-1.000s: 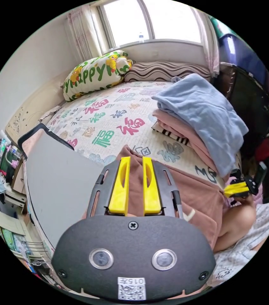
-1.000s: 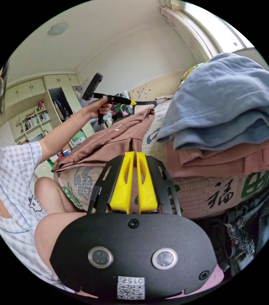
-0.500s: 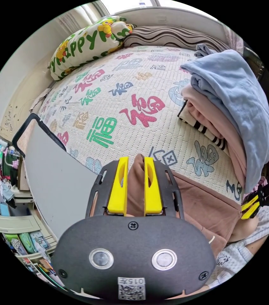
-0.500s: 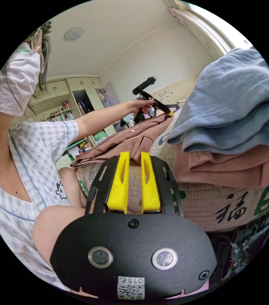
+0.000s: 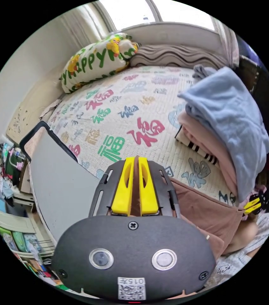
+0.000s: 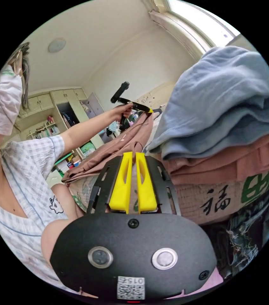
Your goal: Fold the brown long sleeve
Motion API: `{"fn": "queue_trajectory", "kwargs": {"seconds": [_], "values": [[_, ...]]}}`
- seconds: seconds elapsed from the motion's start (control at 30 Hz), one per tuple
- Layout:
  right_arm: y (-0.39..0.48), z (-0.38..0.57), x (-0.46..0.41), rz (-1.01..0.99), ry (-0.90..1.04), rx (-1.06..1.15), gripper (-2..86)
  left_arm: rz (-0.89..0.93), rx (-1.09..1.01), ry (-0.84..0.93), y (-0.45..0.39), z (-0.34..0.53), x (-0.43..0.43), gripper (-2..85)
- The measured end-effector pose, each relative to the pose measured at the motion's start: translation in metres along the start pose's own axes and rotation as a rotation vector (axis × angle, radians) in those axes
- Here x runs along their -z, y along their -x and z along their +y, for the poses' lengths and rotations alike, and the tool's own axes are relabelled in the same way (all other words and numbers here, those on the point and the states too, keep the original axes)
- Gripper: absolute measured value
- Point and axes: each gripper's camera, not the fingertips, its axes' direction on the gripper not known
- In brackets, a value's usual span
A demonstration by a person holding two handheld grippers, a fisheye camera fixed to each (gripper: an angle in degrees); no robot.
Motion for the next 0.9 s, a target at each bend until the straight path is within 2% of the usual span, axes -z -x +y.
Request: {"fn": "queue_trajectory", "kwargs": {"seconds": [0.1, 0.17, 0.3, 0.47, 0.67, 0.8, 0.9], "values": [[0.03, -0.017, 0.019, 0.129, -0.075, 0.087, 0.2, 0.077, 0.084, -0.174, 0.025, 0.024, 0.043, 1.3], [0.051, -0.036, 0.037, 0.093, -0.134, 0.115, 0.3, 0.157, 0.109, -0.301, 0.044, 0.053, 0.077, 1.3], [0.11, -0.071, 0.039, -0.002, -0.119, 0.276, 0.5, 0.219, 0.158, -0.426, 0.078, 0.12, 0.113, 1.2], [0.22, -0.103, -0.034, -0.281, 0.044, 0.499, 0.5, 0.311, 0.324, -0.593, 0.162, 0.273, 0.138, 1.1], [0.326, -0.118, -0.148, -0.583, 0.262, 0.587, 0.5, 0.497, 0.596, -0.844, 0.255, 0.488, 0.122, 0.5], [0.384, -0.11, -0.221, -0.616, 0.441, 0.63, 0.5, 0.493, 0.772, -0.878, 0.286, 0.6, 0.089, 0.1], [0.42, -0.097, -0.274, -0.594, 0.573, 0.654, 0.5, 0.458, 0.877, -0.782, 0.301, 0.665, 0.052, 0.0]]}}
